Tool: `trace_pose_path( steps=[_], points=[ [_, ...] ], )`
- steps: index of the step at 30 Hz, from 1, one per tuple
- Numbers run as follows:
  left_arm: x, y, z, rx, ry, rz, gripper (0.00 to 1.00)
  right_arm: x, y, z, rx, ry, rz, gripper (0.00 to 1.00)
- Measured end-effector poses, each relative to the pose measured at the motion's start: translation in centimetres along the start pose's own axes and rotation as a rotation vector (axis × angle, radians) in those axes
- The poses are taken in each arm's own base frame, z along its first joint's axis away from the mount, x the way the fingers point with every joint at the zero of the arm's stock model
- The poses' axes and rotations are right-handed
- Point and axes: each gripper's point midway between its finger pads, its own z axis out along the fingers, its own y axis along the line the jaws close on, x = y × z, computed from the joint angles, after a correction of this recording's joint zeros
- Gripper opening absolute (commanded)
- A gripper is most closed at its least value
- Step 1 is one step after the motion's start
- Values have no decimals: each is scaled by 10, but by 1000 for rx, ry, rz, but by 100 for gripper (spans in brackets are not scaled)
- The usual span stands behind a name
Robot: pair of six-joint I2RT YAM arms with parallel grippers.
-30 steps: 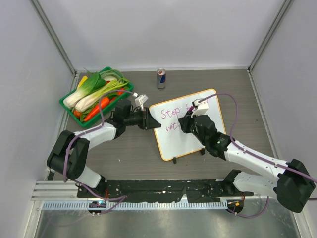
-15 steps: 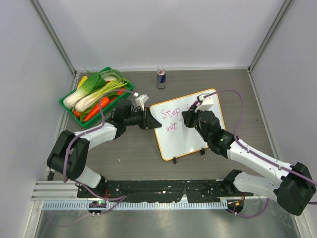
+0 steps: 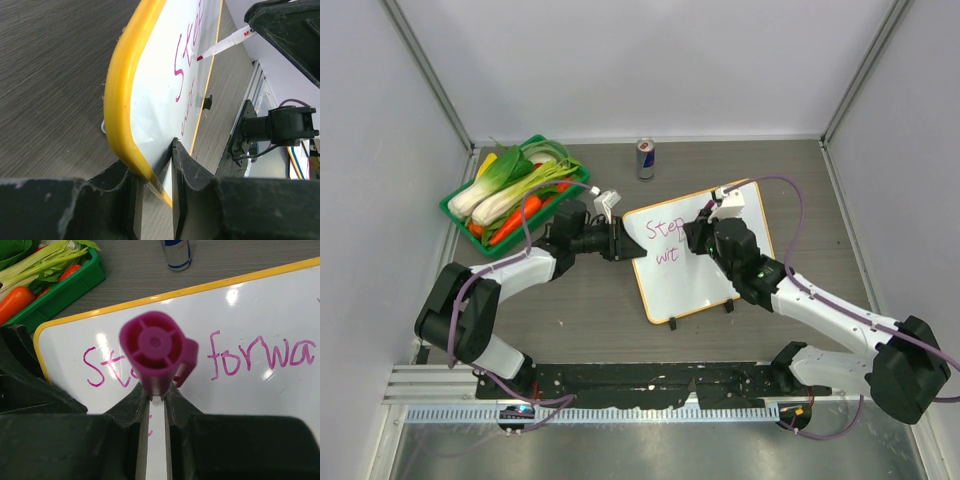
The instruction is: Write a sentence on the whiteboard
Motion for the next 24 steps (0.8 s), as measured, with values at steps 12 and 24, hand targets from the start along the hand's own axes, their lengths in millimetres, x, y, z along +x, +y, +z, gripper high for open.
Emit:
trace_pose_path(
  steps=[12, 24],
  points=[
    [1, 1, 0, -6, 1, -2, 0, 4, 1, 1, -13, 8, 7, 1],
    [0, 2, 2, -5, 3, -2, 0, 20, -2, -8, -34, 41, 29, 1]
  ],
)
